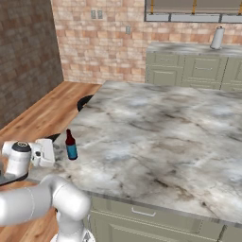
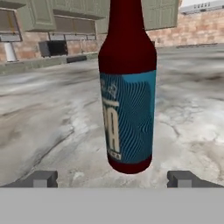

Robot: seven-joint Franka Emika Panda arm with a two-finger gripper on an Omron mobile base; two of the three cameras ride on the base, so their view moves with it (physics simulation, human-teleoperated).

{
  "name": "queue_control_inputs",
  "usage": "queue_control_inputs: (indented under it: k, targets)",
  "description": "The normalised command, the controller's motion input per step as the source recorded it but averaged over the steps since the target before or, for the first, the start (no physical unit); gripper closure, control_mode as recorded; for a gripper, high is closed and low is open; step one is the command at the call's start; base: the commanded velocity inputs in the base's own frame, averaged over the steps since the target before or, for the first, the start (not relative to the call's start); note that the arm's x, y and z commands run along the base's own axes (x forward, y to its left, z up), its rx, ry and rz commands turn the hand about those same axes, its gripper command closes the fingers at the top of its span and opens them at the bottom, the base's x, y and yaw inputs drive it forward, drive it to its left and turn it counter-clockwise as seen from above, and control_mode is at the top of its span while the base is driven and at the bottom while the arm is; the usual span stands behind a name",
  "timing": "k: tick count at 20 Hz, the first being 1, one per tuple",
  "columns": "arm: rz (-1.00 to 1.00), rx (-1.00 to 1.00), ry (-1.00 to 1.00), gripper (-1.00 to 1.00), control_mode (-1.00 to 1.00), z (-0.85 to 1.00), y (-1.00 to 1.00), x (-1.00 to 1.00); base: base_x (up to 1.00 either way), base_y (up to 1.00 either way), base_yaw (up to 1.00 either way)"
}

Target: Get the candle and the beer from the cabinet and move them to the dining counter.

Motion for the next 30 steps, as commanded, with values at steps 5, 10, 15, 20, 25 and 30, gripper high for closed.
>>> queue_control_inputs:
  k: [5, 10, 15, 20, 25, 30]
  targets:
    - [0.02, 0.06, 0.25, -1.0, -1.0, 0.6, 0.02, -0.32, 0.0, 0.0, 0.0]
    - [0.08, 0.0, 0.22, -1.0, -1.0, 0.52, -0.05, -0.41, 0.0, 0.0, 0.0]
    - [0.1, 0.0, 0.12, -1.0, -1.0, 0.4, -0.23, -0.45, 0.0, 0.0, 0.0]
    - [0.08, 0.0, 0.12, -1.0, -1.0, 0.39, -0.28, -0.33, 0.0, 0.0, 0.0]
    - [0.17, 0.0, 0.06, -1.0, -1.0, 0.37, -0.35, -0.29, 0.0, 0.0, 0.0]
    - [0.12, 0.01, 0.08, -1.0, -1.0, 0.39, -0.33, -0.28, 0.0, 0.0, 0.0]
